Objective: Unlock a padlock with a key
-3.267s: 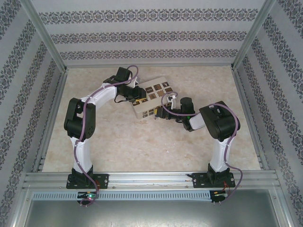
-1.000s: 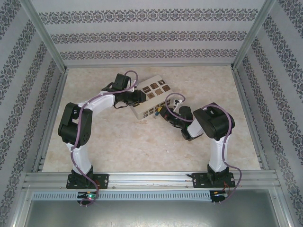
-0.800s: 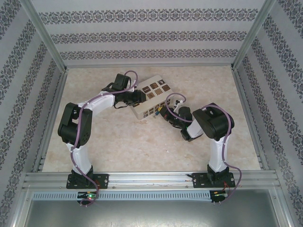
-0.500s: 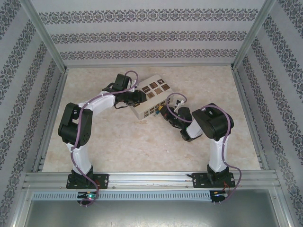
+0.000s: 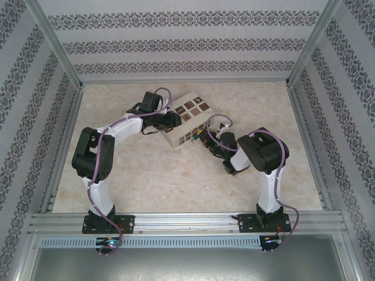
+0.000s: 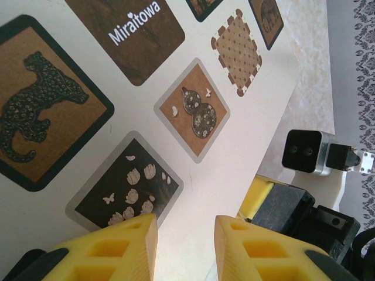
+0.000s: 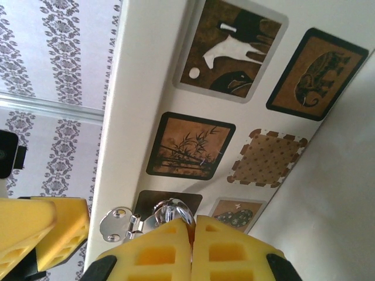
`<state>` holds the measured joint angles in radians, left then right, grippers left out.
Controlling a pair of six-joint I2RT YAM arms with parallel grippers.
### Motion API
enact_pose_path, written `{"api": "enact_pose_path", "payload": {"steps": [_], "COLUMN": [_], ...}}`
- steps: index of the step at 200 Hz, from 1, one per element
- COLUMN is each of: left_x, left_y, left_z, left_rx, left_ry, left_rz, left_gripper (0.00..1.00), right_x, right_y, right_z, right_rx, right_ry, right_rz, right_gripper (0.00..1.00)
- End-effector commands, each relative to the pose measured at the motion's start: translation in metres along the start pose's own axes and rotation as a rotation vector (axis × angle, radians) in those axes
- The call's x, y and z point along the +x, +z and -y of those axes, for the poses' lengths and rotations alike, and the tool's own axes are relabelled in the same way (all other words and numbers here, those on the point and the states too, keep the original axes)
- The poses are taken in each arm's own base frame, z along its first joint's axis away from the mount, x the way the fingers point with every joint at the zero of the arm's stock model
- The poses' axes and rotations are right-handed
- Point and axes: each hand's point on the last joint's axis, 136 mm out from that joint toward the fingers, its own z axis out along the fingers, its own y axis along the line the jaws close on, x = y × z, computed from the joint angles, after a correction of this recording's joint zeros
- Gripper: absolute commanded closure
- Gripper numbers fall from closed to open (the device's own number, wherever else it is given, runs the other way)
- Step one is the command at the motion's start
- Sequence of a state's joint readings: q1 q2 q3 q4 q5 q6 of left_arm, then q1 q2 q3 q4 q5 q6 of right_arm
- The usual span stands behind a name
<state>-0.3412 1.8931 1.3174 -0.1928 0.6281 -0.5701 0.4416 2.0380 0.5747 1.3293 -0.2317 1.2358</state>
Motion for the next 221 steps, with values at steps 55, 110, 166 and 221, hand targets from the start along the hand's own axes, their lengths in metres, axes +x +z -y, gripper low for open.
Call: {"api": "enact_pose_path", "payload": {"steps": [55,110,166,221], "left_x": [0.052,0.047,0.027,0.007], "left_y": [0.017,0.012,-0.005,-0.043], "left_z": [-0.027,-0.018,0.007,0.025], "left_rx": [-0.076,-0.052,0.002,0.010], "left_ry": [-0.090,-0.085,-0.052,0.020], "left_rz": [-0.150,-0.135,-0.073,0.030], "left_gripper": [0.69,0.65,0.60,0.53], "right_x": [-0.023,-0.029,-0.038,-0.048], "right_y": [0.004,-0.005,-0.024,-0.044], "right_z": [-0.013,-0.008,-0.008,-0.010], "right_rx": [-0.043,-0.024,-0.003,0.015], "right_ry": [-0.004,-0.015,-0.047,-0.081], "right_rz": [0.094,0.117,0.152,0.175], "right_gripper": [1.00,1.00,1.00,1.00]}}
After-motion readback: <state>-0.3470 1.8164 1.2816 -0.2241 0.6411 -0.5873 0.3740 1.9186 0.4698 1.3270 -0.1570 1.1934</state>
